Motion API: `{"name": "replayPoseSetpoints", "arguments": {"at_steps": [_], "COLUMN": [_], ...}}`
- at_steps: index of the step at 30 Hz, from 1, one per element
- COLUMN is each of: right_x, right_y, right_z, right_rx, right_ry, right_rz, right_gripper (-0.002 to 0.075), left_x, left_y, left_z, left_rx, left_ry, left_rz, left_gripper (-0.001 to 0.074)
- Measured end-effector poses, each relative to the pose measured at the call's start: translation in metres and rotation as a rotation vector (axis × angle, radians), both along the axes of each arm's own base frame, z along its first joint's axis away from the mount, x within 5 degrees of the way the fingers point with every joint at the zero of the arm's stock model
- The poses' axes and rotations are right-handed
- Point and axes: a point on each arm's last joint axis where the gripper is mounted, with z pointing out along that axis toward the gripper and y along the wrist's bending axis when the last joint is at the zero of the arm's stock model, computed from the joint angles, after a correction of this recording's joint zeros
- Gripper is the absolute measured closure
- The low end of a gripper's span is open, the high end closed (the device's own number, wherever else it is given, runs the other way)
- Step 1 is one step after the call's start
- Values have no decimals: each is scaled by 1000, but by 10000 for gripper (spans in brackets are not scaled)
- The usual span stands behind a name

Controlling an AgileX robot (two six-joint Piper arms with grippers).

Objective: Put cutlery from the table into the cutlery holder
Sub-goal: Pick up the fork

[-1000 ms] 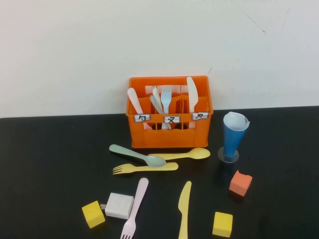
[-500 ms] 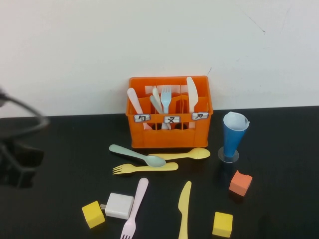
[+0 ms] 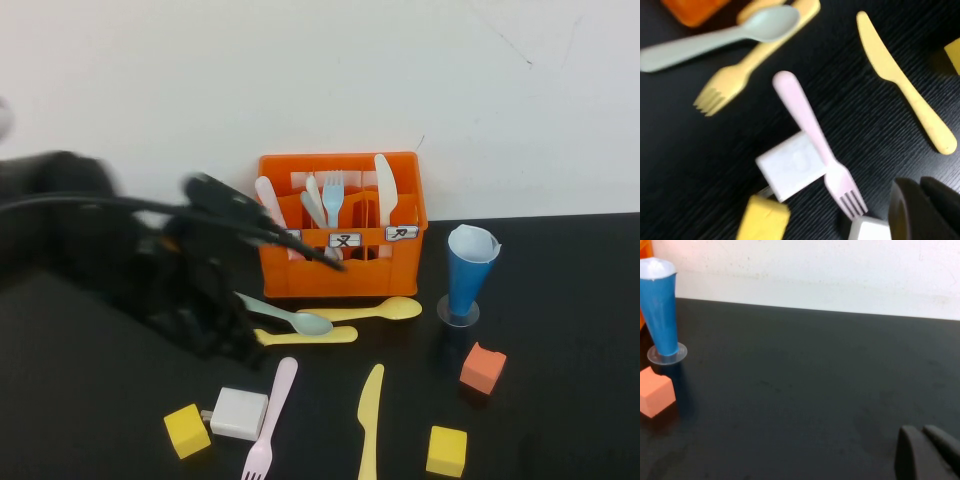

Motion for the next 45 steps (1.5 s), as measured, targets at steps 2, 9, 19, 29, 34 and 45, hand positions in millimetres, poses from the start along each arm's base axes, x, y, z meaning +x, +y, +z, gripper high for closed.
{"name": "replayPoseSetpoints", "arguments": {"at_steps": [2, 9, 19, 29, 34, 45], "right_x": [0, 0, 0, 0, 0, 0], "right_y": [0, 0, 0, 0, 0, 0], "right_z": [0, 0, 0, 0, 0, 0], "right_rx": [0, 0, 0, 0, 0, 0], "right_ry": [0, 0, 0, 0, 0, 0], "right_rz": [0, 0, 0, 0, 0, 0], "right_gripper": [729, 729, 729, 729, 729, 729], "left_x": [10, 50, 79, 85, 81, 82], "left_y": [-14, -37, -43, -47, -55, -57], "left_z": [-16, -68, -119, -147, -161, -165], "left_rx": [27, 102, 204, 216, 227, 237], "left_ry": [56, 185, 213, 220, 248, 264], "left_rz": [5, 98, 111, 126, 120, 203], "left_gripper": [680, 353, 273, 297, 320, 555]}}
